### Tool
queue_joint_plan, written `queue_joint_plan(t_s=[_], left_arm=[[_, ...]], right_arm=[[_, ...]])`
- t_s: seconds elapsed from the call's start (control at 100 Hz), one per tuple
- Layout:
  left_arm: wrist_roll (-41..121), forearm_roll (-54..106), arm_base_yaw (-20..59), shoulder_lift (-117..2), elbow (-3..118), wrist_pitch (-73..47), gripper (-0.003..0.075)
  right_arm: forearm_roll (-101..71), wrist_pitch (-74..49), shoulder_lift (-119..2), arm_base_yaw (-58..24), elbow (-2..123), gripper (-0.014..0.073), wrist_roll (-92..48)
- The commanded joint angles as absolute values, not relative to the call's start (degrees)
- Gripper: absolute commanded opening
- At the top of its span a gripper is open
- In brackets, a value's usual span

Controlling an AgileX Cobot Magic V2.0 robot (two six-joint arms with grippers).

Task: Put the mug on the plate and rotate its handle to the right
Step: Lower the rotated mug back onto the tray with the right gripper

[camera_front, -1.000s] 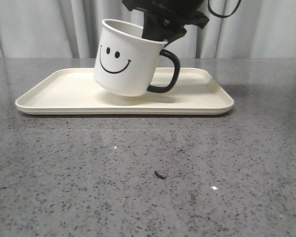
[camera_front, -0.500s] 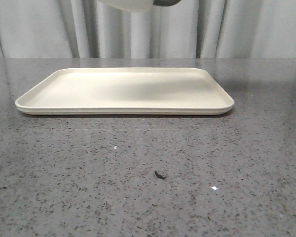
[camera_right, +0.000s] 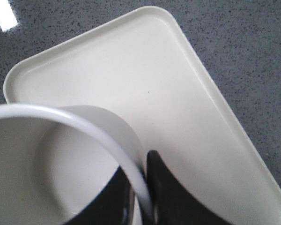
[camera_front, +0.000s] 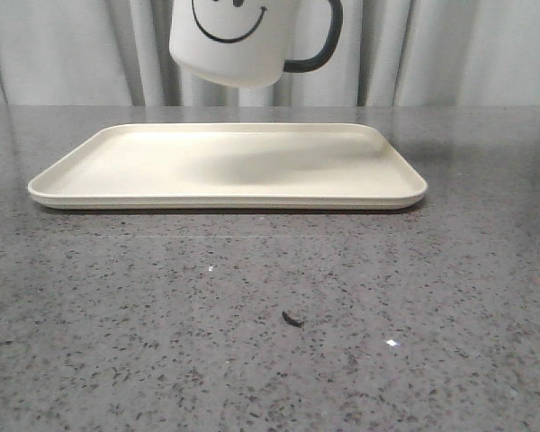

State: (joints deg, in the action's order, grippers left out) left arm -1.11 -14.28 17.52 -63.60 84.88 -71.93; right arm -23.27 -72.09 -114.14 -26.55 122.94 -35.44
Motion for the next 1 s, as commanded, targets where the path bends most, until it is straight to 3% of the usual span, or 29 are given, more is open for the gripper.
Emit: queue_joint_plan(t_s=[0.0, 0.99], left_arm=[[-1.7, -15.2, 17.4, -62.5, 86.3, -68.8, -0.0019], [-1.7, -15.2, 17.4, -62.5, 86.3, -68.5, -0.0019]], right_arm=[[-24.8, -76.7, -111.6, -26.5, 124.6, -0.0091, -36.4], [-24.3, -76.7, -117.1, -27.6, 122.8, -0.0091, -42.0]])
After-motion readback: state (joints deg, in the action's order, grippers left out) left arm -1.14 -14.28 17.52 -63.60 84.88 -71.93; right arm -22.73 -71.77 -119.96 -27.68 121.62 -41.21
